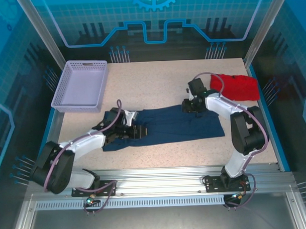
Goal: Fold the inside-out t-shirt
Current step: Smooth out the T-shirt at the center of the table.
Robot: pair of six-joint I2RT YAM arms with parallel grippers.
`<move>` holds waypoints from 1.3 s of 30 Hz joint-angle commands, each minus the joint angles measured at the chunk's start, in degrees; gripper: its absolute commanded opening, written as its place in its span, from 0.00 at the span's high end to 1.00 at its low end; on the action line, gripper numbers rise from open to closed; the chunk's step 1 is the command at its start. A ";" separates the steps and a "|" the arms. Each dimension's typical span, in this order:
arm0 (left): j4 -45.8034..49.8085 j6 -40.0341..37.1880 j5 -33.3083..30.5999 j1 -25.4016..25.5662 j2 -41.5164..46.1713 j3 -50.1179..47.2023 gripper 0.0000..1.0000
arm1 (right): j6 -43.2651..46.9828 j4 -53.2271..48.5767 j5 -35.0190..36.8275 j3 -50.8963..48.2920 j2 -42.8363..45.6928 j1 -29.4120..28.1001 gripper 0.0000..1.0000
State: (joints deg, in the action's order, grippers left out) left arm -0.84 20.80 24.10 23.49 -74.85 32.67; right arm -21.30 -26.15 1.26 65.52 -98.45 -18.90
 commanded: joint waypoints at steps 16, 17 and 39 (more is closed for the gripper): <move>20.74 13.22 -14.87 0.01 11.30 -2.46 0.52 | -15.26 17.57 -20.97 4.32 -12.20 -24.91 0.51; 20.00 12.93 -15.06 0.03 10.18 -2.23 0.53 | -15.39 17.45 -20.94 5.10 -13.16 -25.00 0.53; 17.19 9.62 -20.57 0.05 4.88 1.43 0.59 | -15.53 15.43 -19.36 6.55 -15.89 -24.84 0.62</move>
State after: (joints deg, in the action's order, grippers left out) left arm 16.21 32.29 5.37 23.44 -70.94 31.83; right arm -36.27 -9.61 -18.41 70.63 -113.60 -43.40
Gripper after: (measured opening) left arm 0.413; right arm 0.380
